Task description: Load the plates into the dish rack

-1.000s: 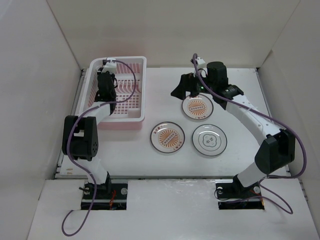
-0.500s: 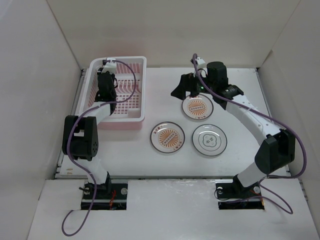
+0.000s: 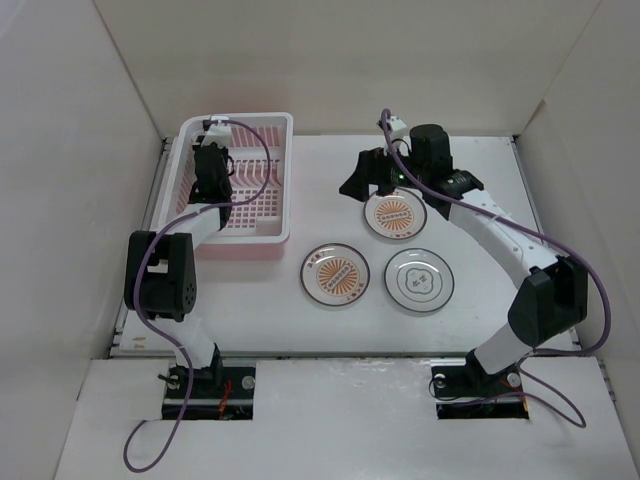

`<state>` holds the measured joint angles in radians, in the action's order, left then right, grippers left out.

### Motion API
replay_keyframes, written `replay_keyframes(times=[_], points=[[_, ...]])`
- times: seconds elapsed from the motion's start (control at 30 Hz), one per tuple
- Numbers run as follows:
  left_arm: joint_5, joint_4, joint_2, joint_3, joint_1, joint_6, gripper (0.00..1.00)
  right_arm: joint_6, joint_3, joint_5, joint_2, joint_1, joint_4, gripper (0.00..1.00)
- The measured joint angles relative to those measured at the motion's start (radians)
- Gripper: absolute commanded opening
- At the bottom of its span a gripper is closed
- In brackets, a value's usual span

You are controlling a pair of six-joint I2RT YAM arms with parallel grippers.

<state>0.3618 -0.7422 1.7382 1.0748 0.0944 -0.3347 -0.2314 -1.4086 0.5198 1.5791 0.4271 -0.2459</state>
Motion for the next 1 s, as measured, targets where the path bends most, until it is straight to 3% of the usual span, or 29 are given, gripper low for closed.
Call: replay_keyframes(times=[1.0], points=[[-0.055, 0.127, 0.023, 0.026, -0.004, 0.088, 0.0, 0.008, 0.0, 0.0, 0.011, 0.006, 0.001, 1.0]])
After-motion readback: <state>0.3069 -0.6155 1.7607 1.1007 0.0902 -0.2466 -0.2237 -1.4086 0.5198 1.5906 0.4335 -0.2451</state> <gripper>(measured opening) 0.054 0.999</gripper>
